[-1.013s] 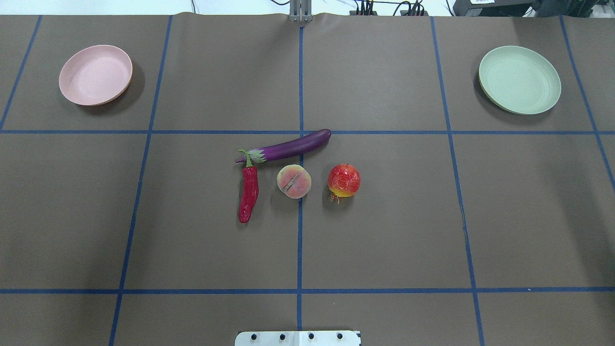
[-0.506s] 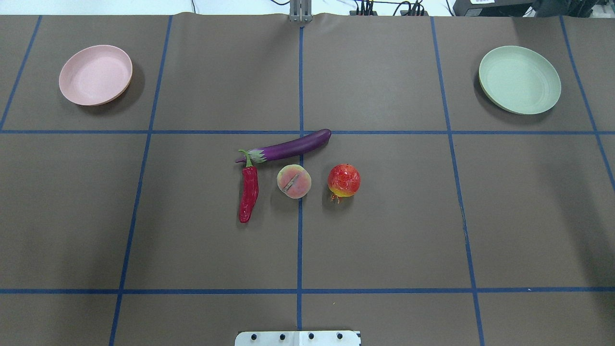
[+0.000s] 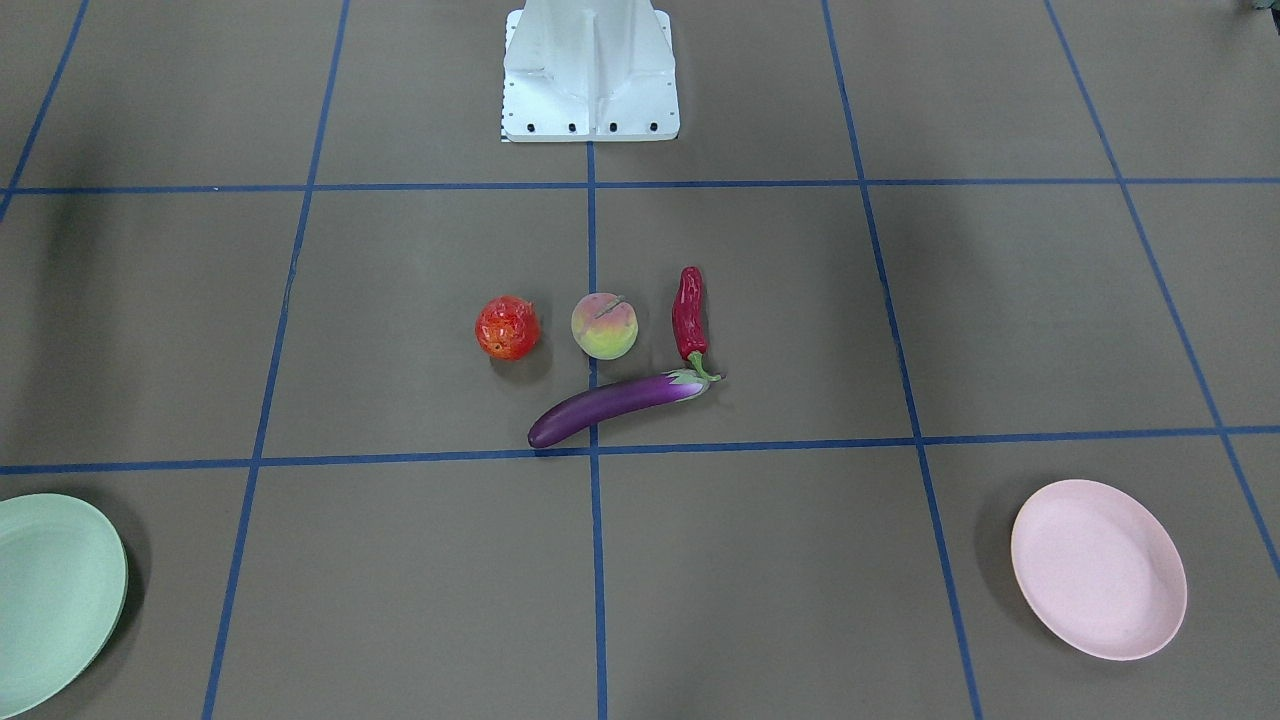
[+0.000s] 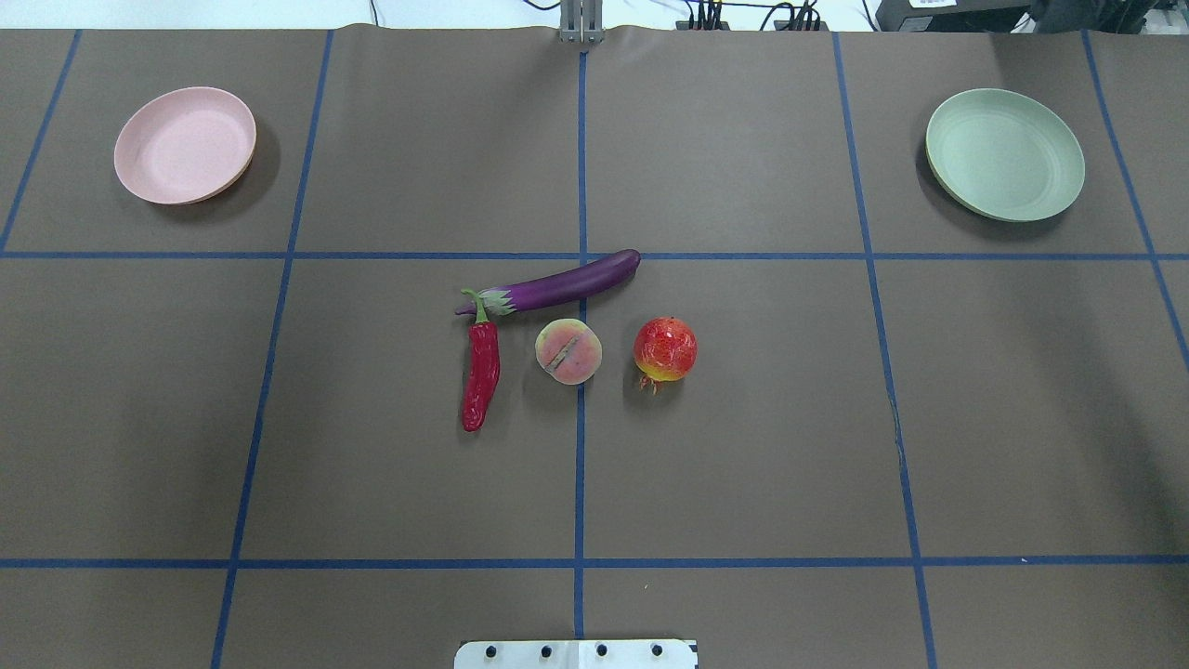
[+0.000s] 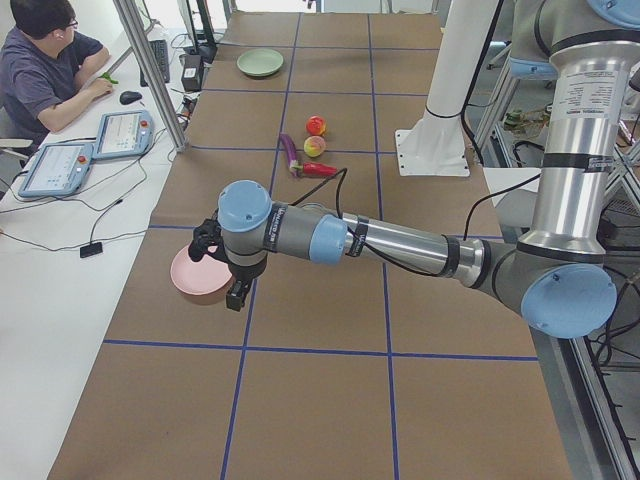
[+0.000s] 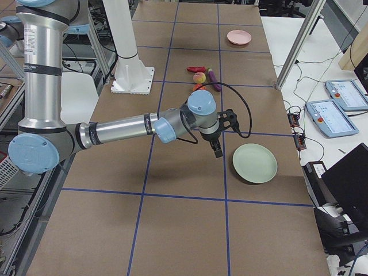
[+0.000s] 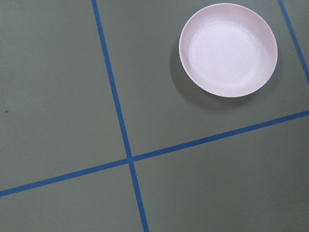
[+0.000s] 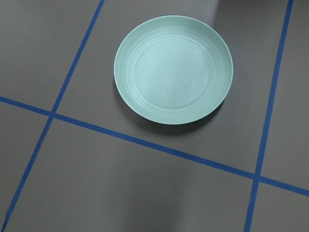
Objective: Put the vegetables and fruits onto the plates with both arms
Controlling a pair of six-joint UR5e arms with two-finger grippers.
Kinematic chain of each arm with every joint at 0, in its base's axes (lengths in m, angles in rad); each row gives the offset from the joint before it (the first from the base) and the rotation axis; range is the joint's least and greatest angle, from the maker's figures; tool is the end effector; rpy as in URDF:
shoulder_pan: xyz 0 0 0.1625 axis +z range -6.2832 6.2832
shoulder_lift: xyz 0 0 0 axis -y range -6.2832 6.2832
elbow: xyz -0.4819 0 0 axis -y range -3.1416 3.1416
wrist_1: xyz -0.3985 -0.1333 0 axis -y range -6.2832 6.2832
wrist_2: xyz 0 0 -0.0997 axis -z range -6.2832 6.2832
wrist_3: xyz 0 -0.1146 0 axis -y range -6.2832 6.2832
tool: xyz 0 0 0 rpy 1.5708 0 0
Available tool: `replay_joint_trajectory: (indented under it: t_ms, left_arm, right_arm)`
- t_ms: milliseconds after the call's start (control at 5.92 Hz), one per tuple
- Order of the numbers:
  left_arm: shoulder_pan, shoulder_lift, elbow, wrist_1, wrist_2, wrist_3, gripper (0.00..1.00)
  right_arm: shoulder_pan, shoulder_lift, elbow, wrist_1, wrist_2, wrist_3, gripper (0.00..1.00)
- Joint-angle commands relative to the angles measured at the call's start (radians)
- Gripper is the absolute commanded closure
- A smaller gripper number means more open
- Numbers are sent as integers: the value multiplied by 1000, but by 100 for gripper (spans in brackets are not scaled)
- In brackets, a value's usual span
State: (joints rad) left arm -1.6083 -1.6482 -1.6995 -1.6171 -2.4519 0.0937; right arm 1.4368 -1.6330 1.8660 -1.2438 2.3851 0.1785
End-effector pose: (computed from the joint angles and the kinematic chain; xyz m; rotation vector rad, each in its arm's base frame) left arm -0.0652 -0.5400 0.6071 0.2930 0.8595 0.1635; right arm -0.0152 -0.4864 0.5651 0.3983 -0.8643 -0.1868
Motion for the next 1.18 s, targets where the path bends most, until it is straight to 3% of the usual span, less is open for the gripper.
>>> replay_joint_trajectory:
  t_ms: [0, 169, 506, 844, 1013]
  left_arm:
    - [4, 1, 11, -97, -13, -15, 0]
    - [54, 1, 12, -104, -12, -17, 0]
    - [111, -10, 8, -107, -12, -76, 0]
    - [148, -12, 9, -150, -9, -135, 0]
    - [160, -12, 12, -158, -6, -146, 0]
  right_arm:
    - [-92, 82, 13, 9, -13, 158, 0]
    - [-166, 122, 33, 9, -41, 291, 0]
    - [-420, 240, 52, -9, -258, 624, 0]
    - [-641, 506, 39, -356, -428, 786, 0]
    - [-729, 600, -9, -400, -514, 881, 0]
